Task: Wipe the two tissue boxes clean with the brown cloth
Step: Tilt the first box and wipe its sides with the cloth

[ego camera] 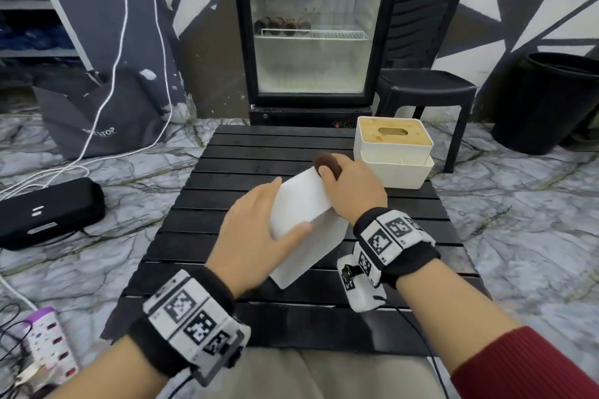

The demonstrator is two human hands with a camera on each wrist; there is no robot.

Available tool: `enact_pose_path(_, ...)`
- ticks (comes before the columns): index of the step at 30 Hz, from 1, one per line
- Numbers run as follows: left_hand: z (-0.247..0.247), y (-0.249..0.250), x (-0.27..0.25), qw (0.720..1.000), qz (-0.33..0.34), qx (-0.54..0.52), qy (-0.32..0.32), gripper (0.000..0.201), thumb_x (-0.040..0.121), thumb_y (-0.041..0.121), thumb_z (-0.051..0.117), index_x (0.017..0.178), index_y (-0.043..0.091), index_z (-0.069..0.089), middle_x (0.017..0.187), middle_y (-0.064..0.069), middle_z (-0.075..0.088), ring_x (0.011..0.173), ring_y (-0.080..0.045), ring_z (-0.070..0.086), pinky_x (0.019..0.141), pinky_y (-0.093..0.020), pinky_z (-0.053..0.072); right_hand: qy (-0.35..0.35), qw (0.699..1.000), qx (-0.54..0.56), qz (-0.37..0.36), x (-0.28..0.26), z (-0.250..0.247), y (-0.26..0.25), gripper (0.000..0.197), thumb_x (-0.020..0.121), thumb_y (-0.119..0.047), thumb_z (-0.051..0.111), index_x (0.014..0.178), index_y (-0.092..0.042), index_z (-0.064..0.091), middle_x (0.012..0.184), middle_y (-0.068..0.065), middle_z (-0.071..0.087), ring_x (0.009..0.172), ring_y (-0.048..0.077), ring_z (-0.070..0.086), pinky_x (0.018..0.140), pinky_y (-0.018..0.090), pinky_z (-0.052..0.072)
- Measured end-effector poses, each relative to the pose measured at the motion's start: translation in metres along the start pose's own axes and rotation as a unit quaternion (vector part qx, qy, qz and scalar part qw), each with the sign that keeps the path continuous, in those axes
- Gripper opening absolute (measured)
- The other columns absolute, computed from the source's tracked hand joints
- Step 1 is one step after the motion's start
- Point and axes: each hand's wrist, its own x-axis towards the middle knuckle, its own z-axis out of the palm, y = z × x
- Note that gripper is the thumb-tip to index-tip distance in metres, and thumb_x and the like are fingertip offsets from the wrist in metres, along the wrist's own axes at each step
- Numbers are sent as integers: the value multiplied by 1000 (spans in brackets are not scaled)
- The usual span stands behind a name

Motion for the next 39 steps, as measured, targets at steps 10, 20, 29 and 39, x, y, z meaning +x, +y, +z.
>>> enact_pose_path(10, 14, -4, 12, 1000, -13, -5, 24, 98, 60, 78, 48, 138, 19, 39, 136, 5, 41, 128, -10, 19, 102, -20, 15, -13, 996, 77, -44, -35, -10, 18, 40, 93, -38, 42, 132, -31, 40, 116, 5, 51, 104, 22, 51, 81, 28, 38)
enact_pose_path(20, 1, -20, 30, 997, 36, -36, -59, 80, 69, 63, 67, 135, 26, 42, 127, 16, 39, 130, -9, 22, 101, -20, 18, -33, 982, 169, -74, -22, -16, 33, 36, 94, -26, 46, 130, -26, 47, 126, 1, 52, 112, 12, 45, 94, 22, 29)
enact_pose_path(29, -10, -37, 49, 987, 52, -98, -118, 93, 64, 56, 68, 144, 32, 27, 150, 16, 20, 140, -2, 11, 112, -22, 10, -66, 980, 165, -91, -26, -24, 46, 36, 94, -28, 47, 130, -28, 47, 123, -5, 55, 109, 10, 49, 93, 23, 36)
enact_pose_path(39, -2, -53, 47, 978, -57, -199, 24, 41, 87, 20, 65, 120, 40, 52, 125, 10, 56, 115, -8, 50, 97, -28, 39, -119, 968, 108, -193, -65, -32, 44, 40, 92, -35, 47, 132, -37, 42, 120, -13, 54, 112, 8, 46, 96, 24, 34)
